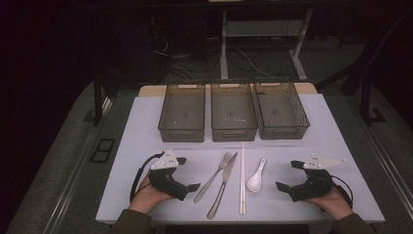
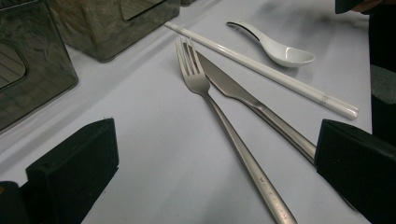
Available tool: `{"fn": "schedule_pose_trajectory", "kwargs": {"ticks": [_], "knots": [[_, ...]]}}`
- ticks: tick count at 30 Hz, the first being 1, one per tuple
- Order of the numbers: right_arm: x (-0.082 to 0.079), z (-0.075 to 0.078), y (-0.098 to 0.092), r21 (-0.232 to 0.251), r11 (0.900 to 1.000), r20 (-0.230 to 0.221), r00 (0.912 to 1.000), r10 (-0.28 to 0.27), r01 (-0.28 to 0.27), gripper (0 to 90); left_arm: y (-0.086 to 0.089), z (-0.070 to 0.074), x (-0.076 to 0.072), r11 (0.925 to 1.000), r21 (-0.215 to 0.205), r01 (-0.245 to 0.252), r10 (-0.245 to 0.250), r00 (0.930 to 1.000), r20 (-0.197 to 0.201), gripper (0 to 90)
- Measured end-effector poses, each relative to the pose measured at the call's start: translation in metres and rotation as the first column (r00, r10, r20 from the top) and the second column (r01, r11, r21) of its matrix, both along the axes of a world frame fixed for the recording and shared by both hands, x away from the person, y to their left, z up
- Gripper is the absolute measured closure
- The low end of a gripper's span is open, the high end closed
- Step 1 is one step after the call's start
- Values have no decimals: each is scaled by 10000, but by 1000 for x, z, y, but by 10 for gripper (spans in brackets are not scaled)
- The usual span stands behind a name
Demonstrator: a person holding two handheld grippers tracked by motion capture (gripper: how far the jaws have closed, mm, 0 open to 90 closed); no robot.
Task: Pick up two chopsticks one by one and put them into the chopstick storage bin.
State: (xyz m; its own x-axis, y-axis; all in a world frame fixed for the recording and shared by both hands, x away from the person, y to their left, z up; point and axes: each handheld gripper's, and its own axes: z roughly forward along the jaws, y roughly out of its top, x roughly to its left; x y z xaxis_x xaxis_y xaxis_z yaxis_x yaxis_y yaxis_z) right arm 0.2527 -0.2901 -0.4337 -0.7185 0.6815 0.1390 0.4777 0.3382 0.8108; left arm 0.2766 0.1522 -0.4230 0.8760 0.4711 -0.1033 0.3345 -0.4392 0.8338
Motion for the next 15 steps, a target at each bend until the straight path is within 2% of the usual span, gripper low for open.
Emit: {"fn": "schedule_pose_trajectory", "kwargs": {"ticks": [6,7,9,10,12,13,14,15], "knots": [[1,2,-1,-93,9999,-55,10000,38,-39,9,0,0,0,10000,29,0,0,10000,-40,0],[2,4,-1,-93,9998,-121,9998,146,-147,65,0,0,0,10000,28,4,-4,10000,-49,0],[3,6,-1,-97,9998,-176,9997,162,-164,68,0,-1,0,10000,24,18,-18,10000,-64,0],[6,9,0,-141,9996,-330,9992,243,-248,192,-1,-1,0,10000,10,12,-12,10000,-73,0],[7,11,2,-137,9994,-335,9990,308,-313,222,-1,-1,0,10000,51,39,-38,10000,-83,0],[11,14,5,-177,9991,-499,9980,386,-396,312,-1,-1,0,10000,63,42,-41,9999,-101,0],[11,14,5,-177,9991,-499,9980,386,-396,312,-1,-2,0,9999,82,65,-64,9999,-109,0],[14,16,9,-147,9986,-568,9972,496,-505,391,-1,-2,0,9999,98,63,-61,9999,-134,0]]}}
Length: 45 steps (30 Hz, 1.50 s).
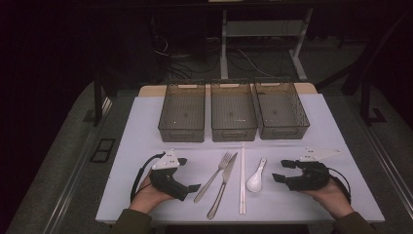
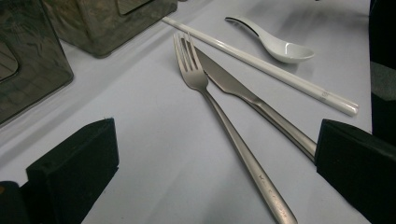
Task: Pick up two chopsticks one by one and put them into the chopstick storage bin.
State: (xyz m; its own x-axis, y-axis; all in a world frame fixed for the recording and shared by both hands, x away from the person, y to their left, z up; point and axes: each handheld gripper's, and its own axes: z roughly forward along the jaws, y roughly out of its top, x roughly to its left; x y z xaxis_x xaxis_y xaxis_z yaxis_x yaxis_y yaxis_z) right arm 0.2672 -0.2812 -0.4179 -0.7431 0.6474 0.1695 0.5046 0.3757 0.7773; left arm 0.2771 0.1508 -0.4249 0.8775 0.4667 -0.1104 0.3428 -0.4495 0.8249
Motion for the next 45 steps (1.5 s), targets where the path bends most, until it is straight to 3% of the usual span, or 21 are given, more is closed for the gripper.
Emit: {"fn": "schedule_pose_trajectory", "kwargs": {"ticks": [1,3,7,8,9,15,23,31,45], "knots": [[0,0,0,0,10000,0,10000,0,0,391,0,0,0,10000,23,3,-3,10000,-8,0],[7,1,7,-38,10000,-88,9999,57,-57,518,0,-1,0,10000,44,12,-12,10000,-31,0],[15,1,16,-133,9998,-181,9997,176,-178,624,-1,-1,-1,10000,65,23,-23,10000,-17,0],[20,1,23,-180,9994,-118,9995,289,-291,692,0,-1,-1,10000,76,36,-36,10000,-19,0],[20,1,23,-180,9994,-118,9995,289,-291,692,0,-1,-1,10000,76,36,-36,10000,-19,0],[42,-3,47,-677,9960,-235,9981,575,-589,893,-1,-3,-1,9999,98,80,-79,9999,-94,0],[60,-16,61,-1347,9886,-538,9967,611,-679,898,0,-3,-1,9999,84,102,-101,9999,-107,0],[59,-21,59,-1958,9786,-712,9962,499,-630,898,0,-3,-2,10000,31,80,-80,9999,-145,0],[48,-19,37,-1942,9784,-1033,9933,513,-707,897,0,-3,-2,9999,-29,138,-138,9997,-189,0]]}}
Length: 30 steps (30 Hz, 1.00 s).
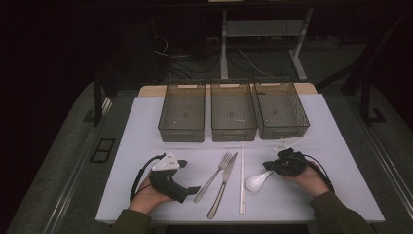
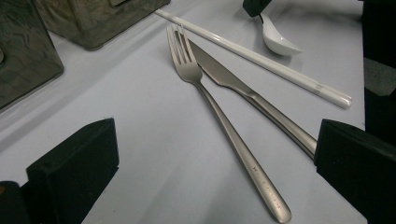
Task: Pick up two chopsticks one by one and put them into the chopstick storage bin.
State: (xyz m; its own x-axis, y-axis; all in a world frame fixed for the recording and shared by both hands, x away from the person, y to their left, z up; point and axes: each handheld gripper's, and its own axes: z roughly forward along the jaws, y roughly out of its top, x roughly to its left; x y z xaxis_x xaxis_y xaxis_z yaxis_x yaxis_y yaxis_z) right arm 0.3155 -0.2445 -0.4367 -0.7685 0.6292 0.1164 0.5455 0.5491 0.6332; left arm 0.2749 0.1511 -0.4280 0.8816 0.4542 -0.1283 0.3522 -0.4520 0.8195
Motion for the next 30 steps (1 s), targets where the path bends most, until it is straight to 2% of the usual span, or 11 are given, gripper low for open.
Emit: {"fn": "schedule_pose_trajectory", "kwargs": {"ticks": [3,5,9,12,13,16,20,22,28,29,30], "knots": [[0,0,-2,-30,10000,-56,10000,33,-33,895,0,0,0,10000,30,12,-12,10000,-10,0],[0,-1,-2,39,10000,-60,10000,48,-48,844,0,0,0,10000,6,7,-7,10000,-12,0],[-2,3,1,892,9948,-170,9986,510,-492,685,0,0,0,10000,2,19,-19,10000,-36,0],[-3,2,4,1078,9912,-221,9966,793,-765,640,0,0,0,10000,41,56,-56,10000,-32,0],[-4,0,7,1056,9883,-330,9929,1145,-1104,602,0,0,0,10000,41,63,-63,10000,-37,0],[-5,-3,10,931,9834,-424,9862,1601,-1557,557,0,0,0,10000,47,71,-71,10000,-33,0],[-7,-5,13,720,9783,-478,9790,1980,-1943,527,0,0,0,10000,42,74,-74,10000,-66,0],[-10,-7,15,330,9723,-384,9718,2326,-2314,508,0,0,0,10000,45,69,-68,10000,-65,0],[-14,-6,15,93,9642,-221,9640,2650,-2649,526,0,-1,0,10000,45,72,-71,10000,-57,0],[-13,-6,13,-132,9545,-57,9545,2980,-2981,562,0,-1,0,10000,47,65,-64,10000,-59,0],[-14,-6,12,-144,9502,-55,9503,3113,-3113,579,0,-1,0,10000,50,63,-62,10000,-65,0]]}}
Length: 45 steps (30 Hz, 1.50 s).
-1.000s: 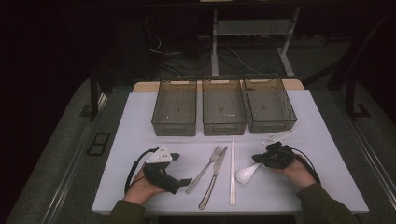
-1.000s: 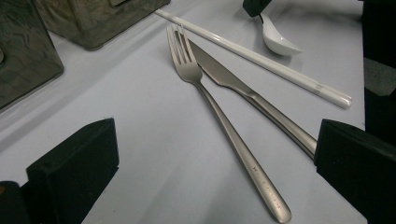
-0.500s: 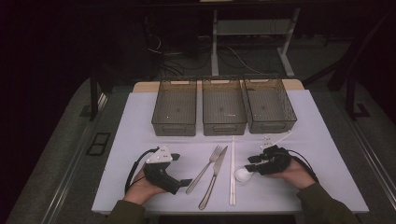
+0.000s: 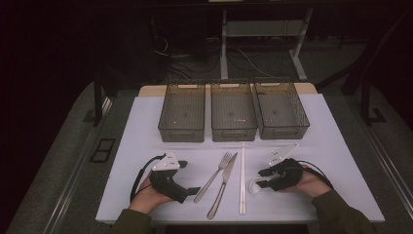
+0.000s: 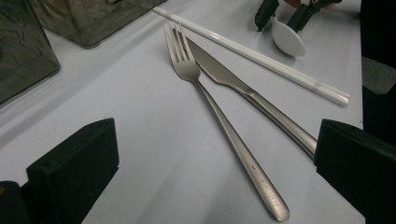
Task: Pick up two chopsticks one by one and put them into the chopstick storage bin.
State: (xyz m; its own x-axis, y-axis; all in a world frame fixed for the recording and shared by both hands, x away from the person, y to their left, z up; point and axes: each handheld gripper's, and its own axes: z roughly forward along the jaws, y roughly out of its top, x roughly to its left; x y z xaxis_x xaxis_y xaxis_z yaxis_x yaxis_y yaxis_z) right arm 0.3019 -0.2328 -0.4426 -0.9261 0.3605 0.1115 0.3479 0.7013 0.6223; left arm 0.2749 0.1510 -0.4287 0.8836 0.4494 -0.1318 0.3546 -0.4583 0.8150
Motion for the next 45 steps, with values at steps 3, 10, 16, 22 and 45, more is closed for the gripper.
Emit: {"fn": "schedule_pose_trajectory", "kwargs": {"ticks": [3,10,16,22,45], "knots": [[0,0,-2,44,9994,-76,9994,340,-339,645,0,0,0,10000,2,17,-17,10000,-9,0],[0,1,-5,264,9949,-594,9934,985,-970,792,-1,0,0,10000,5,16,-16,10000,-19,0],[1,2,-8,330,9962,-605,9948,821,-803,810,0,0,0,10000,9,31,-31,10000,20,0],[4,13,-26,654,9978,-518,9986,-104,138,810,0,0,0,10000,17,33,-33,10000,5,0],[32,7,-134,414,9041,-308,9050,-4243,4253,808,-1,0,0,10000,29,60,-60,10000,-25,0]]}}
